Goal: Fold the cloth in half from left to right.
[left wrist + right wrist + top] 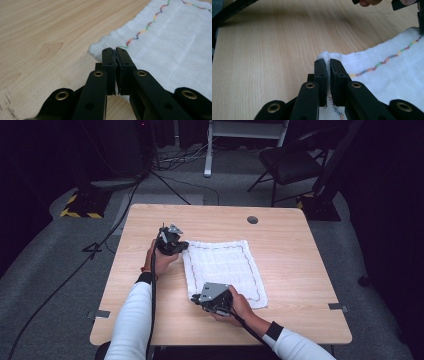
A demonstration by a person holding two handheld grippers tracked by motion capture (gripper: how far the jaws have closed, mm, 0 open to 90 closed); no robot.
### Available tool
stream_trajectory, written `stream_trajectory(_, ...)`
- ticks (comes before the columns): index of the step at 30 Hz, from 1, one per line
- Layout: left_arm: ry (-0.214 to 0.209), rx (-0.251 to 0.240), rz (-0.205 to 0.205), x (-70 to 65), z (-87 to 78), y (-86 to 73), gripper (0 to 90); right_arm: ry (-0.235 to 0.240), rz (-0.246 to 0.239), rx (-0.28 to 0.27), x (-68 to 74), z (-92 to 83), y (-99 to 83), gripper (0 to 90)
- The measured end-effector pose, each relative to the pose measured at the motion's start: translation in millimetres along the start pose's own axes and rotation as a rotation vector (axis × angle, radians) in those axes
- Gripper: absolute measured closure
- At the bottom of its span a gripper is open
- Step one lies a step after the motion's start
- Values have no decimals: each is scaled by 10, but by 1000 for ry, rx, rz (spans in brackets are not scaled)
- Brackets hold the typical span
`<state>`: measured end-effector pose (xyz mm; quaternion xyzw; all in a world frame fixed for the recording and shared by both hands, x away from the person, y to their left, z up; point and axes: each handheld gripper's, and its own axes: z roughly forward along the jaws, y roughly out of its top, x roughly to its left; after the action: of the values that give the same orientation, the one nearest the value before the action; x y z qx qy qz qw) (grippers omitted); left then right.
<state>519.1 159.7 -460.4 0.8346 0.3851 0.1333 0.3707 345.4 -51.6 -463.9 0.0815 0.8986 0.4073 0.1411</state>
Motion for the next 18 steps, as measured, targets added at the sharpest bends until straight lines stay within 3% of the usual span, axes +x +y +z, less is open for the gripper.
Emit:
stream_trajectory(5,1,-28,10,-104,23,173,865,-20,28,-29,-97,-199,-36,847)
stream_trajectory(10,5,-20,86,-334,109,385,866,-56,53,-35,-162,-405,-136,848)
stream_trajectory(18,-24,-42,140,-655,256,663,866,-88,78,-41,-217,-727,-333,849)
